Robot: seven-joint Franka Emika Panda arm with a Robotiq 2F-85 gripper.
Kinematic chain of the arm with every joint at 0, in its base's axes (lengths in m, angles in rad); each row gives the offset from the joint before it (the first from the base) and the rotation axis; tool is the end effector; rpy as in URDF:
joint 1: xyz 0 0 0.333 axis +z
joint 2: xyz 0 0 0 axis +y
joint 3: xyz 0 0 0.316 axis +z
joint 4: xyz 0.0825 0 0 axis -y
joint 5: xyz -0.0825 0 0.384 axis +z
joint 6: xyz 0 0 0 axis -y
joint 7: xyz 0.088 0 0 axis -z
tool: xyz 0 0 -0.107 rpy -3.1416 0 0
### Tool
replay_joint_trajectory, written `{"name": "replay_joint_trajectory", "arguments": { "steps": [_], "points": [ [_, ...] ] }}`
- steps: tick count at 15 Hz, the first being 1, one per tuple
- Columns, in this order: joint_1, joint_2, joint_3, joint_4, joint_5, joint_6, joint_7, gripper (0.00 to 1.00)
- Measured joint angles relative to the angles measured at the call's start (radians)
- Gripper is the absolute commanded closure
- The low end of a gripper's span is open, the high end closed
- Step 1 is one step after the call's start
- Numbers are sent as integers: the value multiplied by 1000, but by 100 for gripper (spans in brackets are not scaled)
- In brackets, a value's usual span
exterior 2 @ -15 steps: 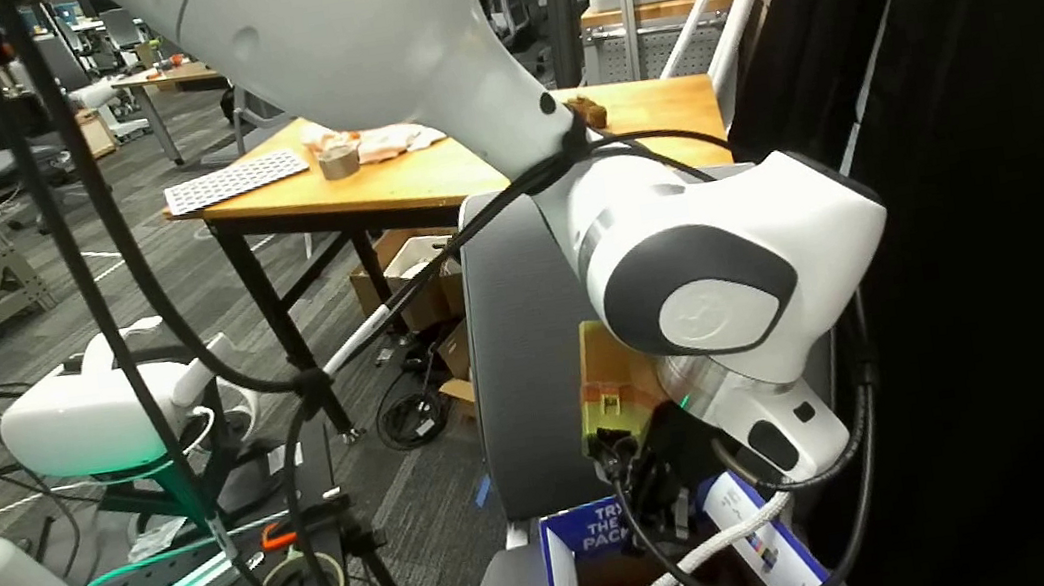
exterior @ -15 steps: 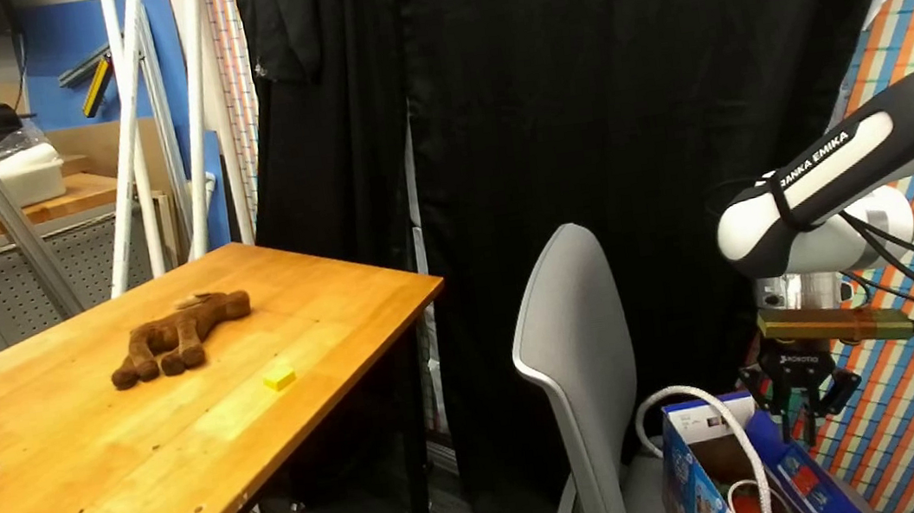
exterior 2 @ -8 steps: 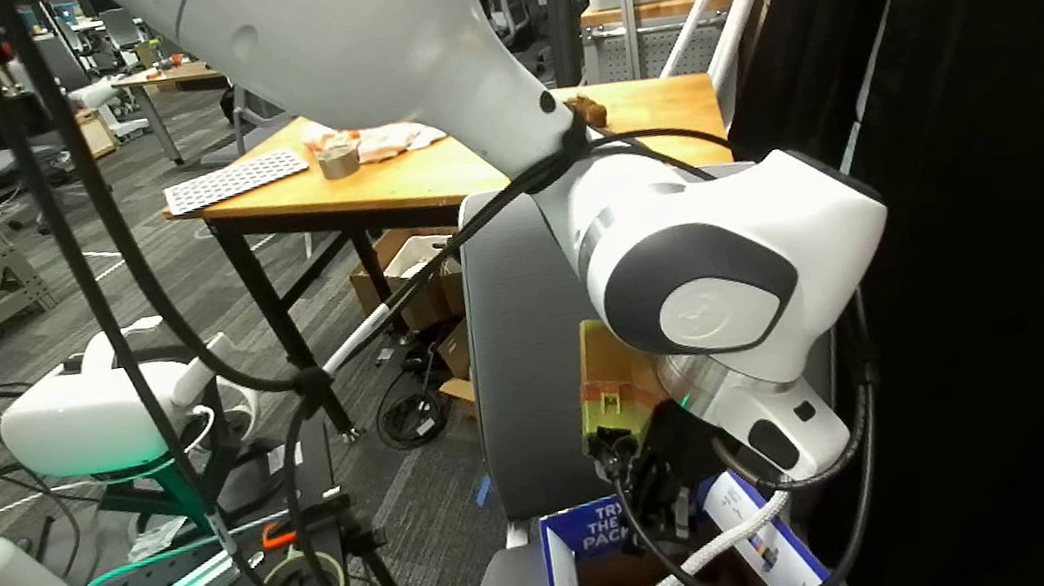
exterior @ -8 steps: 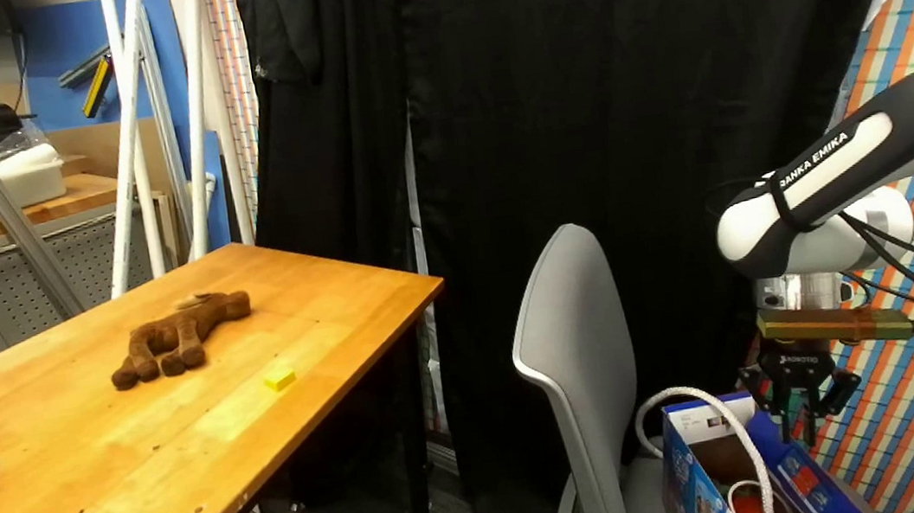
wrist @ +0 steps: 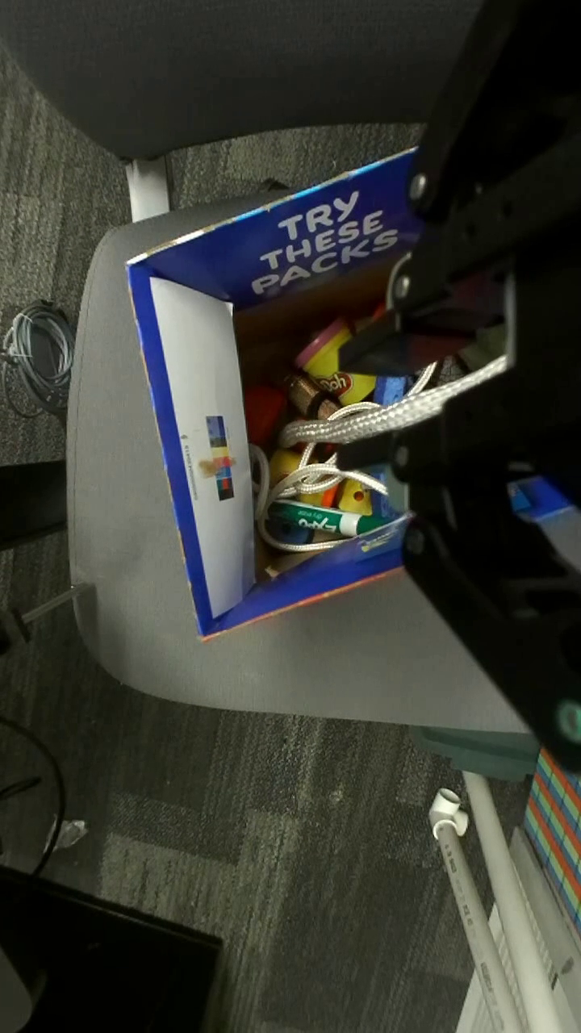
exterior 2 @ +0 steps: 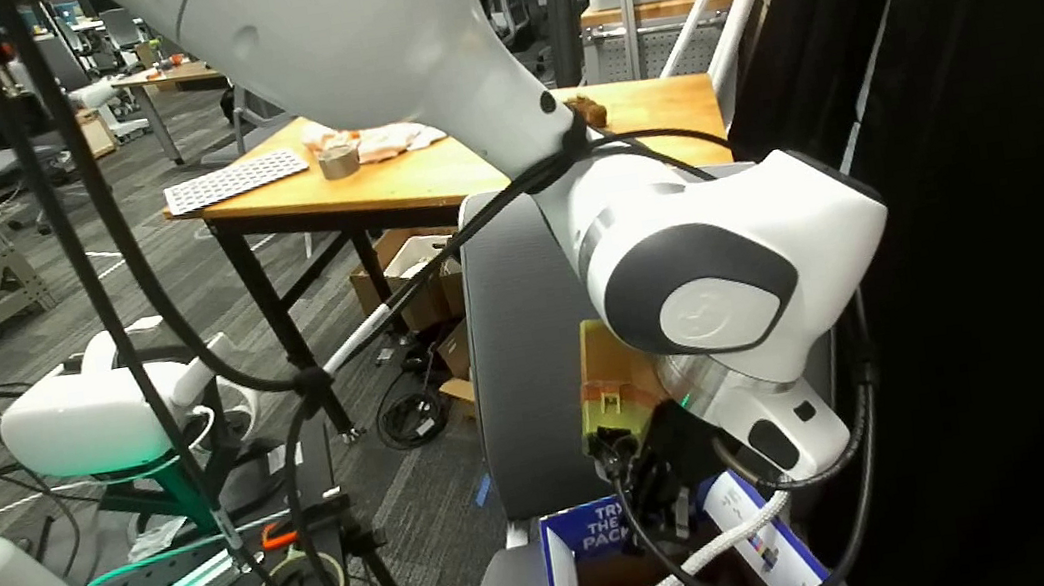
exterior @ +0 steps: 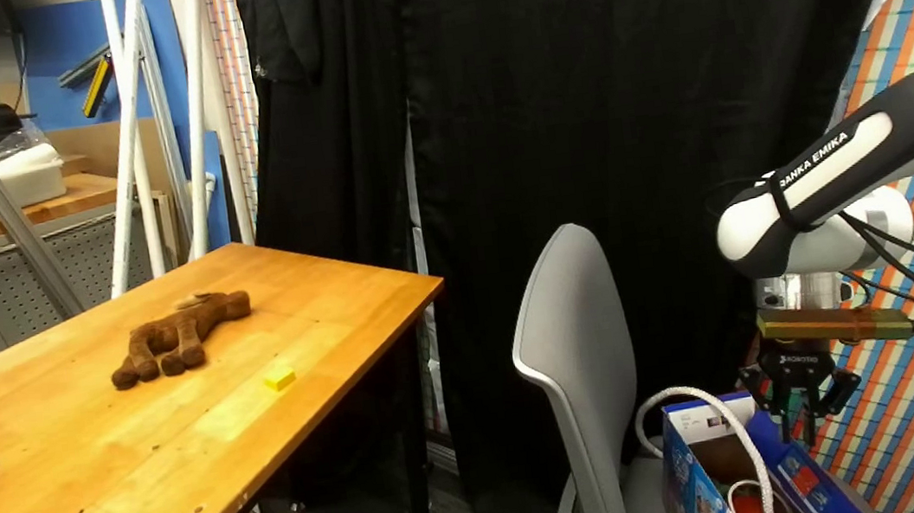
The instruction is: Pick up the rope from the headrest of the chair and put it in the box
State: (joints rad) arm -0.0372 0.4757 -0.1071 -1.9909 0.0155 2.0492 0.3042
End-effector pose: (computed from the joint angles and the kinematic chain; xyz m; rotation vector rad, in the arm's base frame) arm 0.5541 -0.0798 0.1958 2.9280 -0.6810 -0.6254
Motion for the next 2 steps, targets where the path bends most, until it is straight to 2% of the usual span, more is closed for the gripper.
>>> {"name": "replay_joint_trajectory", "arguments": {
  "steps": [2],
  "points": [
    [0,0,0,0,0,0,0,71]
  ]
}}
